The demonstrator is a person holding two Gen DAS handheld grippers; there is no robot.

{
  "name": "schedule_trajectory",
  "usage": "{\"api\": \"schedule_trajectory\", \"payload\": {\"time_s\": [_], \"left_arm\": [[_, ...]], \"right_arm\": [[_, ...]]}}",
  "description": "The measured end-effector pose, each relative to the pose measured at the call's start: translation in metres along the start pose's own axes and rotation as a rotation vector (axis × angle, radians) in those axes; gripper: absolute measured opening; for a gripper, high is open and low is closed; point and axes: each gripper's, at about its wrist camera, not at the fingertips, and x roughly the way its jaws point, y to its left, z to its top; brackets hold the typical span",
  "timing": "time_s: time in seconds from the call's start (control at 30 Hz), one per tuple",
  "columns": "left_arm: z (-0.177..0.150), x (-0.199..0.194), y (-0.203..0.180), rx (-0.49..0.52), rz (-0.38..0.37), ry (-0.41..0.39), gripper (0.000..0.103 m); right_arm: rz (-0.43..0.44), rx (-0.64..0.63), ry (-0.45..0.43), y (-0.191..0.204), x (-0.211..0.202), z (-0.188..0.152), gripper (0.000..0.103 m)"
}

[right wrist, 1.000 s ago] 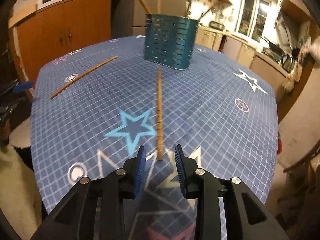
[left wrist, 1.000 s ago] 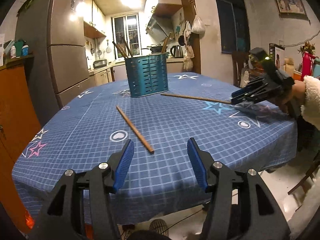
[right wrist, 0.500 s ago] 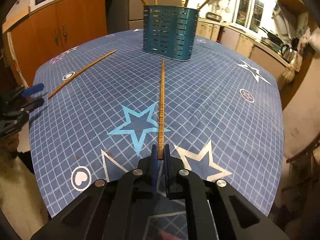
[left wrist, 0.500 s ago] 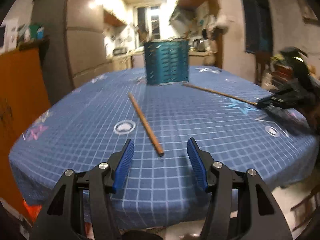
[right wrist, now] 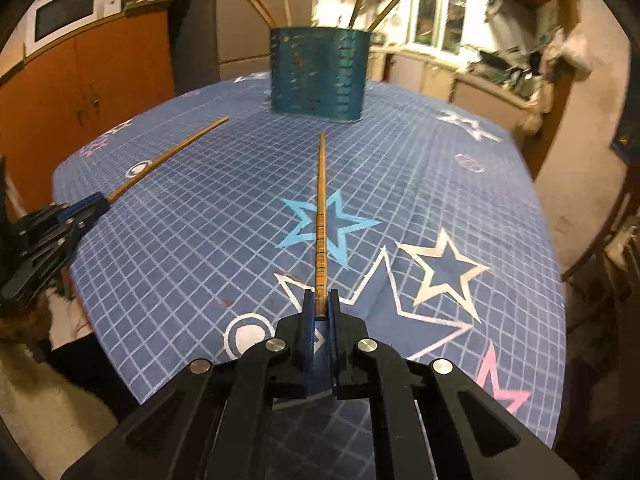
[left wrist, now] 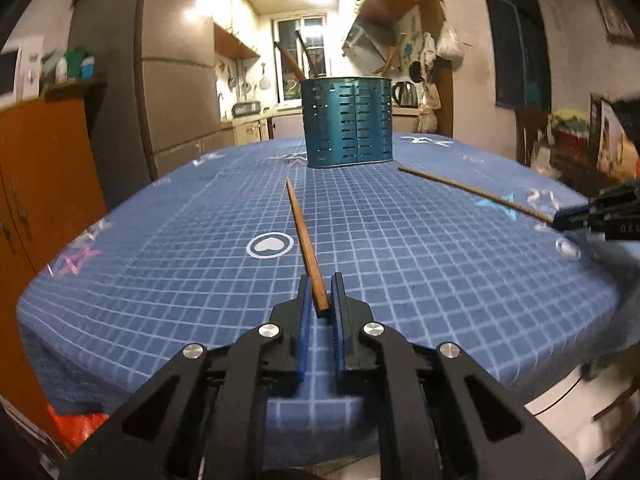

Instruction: Organize utensils

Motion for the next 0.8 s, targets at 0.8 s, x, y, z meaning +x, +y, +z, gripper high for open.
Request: {"api": "schedule_trajectory", "payload": {"time_s": [0.8], "left_arm": [[-0.01,-0.009,0.049,0.131,0.062,-0.059,0.012]], "right_arm": [[-0.126,0.062,-0.2,0.054,-0.033,-0.044,0.047]]}}
